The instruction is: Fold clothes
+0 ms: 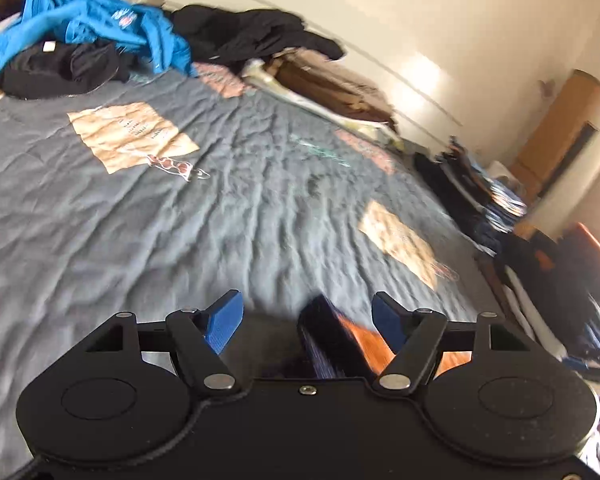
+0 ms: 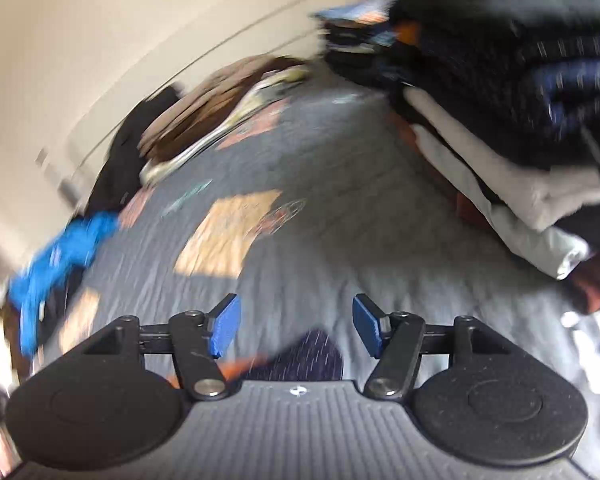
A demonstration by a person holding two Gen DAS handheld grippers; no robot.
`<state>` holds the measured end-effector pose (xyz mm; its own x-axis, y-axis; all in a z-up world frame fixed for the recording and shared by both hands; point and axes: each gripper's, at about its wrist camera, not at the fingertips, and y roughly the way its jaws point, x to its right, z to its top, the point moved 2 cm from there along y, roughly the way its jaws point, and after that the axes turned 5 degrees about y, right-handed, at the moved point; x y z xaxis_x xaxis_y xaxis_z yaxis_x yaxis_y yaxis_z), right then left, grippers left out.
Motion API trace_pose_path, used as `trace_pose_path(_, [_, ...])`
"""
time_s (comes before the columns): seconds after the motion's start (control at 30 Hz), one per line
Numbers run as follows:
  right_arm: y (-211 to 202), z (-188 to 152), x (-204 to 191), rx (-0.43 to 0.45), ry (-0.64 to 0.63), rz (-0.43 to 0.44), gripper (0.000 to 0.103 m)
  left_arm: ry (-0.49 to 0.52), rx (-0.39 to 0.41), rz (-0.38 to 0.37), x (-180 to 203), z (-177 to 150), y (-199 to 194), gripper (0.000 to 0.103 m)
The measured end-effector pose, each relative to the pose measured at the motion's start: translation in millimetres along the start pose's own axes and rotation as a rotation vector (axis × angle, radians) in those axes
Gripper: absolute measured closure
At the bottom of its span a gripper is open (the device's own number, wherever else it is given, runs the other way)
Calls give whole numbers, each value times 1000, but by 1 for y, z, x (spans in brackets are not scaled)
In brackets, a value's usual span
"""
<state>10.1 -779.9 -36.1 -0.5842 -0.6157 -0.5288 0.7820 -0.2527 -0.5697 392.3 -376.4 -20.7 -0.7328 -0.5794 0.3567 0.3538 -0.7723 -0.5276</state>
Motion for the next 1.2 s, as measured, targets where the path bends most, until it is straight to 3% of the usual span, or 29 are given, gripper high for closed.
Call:
trace_pose_path(0.1, [-37,-32,-13,-25,-111,14,40,105,-19,-22,25,-39,-32,34])
trace_pose_path(0.2, [-74,-74,-16,-21,-117,-14,39,215,-81,-52,44,-76,-53,36])
trace_pose_path(0.4, [-127,-140,-19,16,-67,-21,36,219,-176,-25,32,-112,-50,36])
trace_pose_path(0.53, [-129,-153,-16,32,-120,-109,35,275,-156,1,38,-119,-51,36])
trace_pose_path(0.67, [-124,-158,-8,28,-144,-117,35,448,-74,99,61,-126,-64,61])
trace_pose_path(0.83, [-118,-156,-9,30,-214,-147,35,547,-149,73,77,-143,-50,62])
trace_pose_path(1.0, [-114,-158,-2,17,-265,-195,34,513,-219,66,73,-151,-29,62])
trace_pose_path(1.07, [-110,-159,3,2,-263,-202,34,504,-225,56,73,-152,-29,84])
trace_pose_path(1.13, [-105,-159,7,-13,-248,-200,34,480,-224,46,69,-150,-31,93])
trace_pose_path(1.2, [-101,-161,7,-25,-235,-186,34,445,-213,32,62,-146,-37,95])
